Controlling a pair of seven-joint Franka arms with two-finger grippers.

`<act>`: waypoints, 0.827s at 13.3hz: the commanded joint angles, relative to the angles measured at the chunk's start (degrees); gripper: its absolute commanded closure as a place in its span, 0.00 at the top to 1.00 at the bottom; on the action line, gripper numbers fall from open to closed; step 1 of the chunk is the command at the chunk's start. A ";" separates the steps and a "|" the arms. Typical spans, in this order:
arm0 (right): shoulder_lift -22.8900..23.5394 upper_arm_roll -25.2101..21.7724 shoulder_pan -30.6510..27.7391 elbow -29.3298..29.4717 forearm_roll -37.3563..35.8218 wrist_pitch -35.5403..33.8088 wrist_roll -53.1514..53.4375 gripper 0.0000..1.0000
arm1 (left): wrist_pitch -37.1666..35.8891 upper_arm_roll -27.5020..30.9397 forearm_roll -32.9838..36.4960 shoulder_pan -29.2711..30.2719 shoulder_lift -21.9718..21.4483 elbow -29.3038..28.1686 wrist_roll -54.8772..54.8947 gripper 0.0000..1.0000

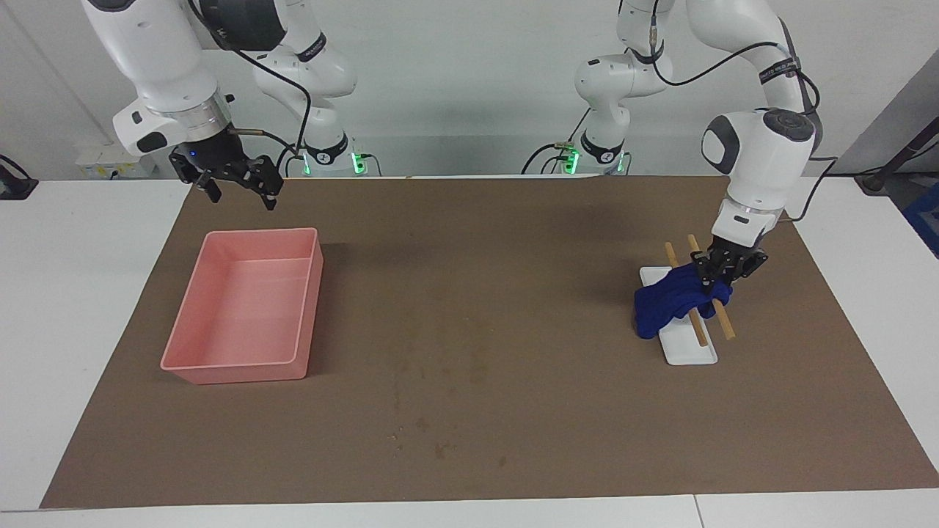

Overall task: Wipe water with towel using both arms
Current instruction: 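Grasp the blue towel on the white tray with the left gripper, then lift the towel with the left gripper while the right gripper reaches toward it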

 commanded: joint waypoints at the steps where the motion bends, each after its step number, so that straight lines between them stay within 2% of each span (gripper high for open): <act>1: -1.78 0.46 -0.92 -2.08 0.05 0.67 -0.54 1.00 | -0.21 0.45 1.71 -0.14 -0.75 -1.30 -1.00 0.00; 4: -1.78 0.46 -0.92 -2.25 0.05 0.76 -0.54 1.00 | -2.58 0.37 1.62 -0.14 -0.66 0.63 -1.44 0.00; 6: -1.78 0.46 -0.92 -2.25 0.05 0.76 -0.54 1.00 | -14.47 0.10 0.66 -0.14 -0.31 7.63 -6.67 0.00; 8: -1.78 0.46 -0.92 -2.34 0.05 0.76 -0.54 1.00 | -25.49 -0.07 -5.29 -0.31 1.19 15.72 -19.14 0.00; 11: -1.78 0.46 -0.92 -2.34 0.05 0.76 -0.54 1.00 | -30.35 -0.16 -18.46 -0.66 0.05 19.61 -37.58 0.00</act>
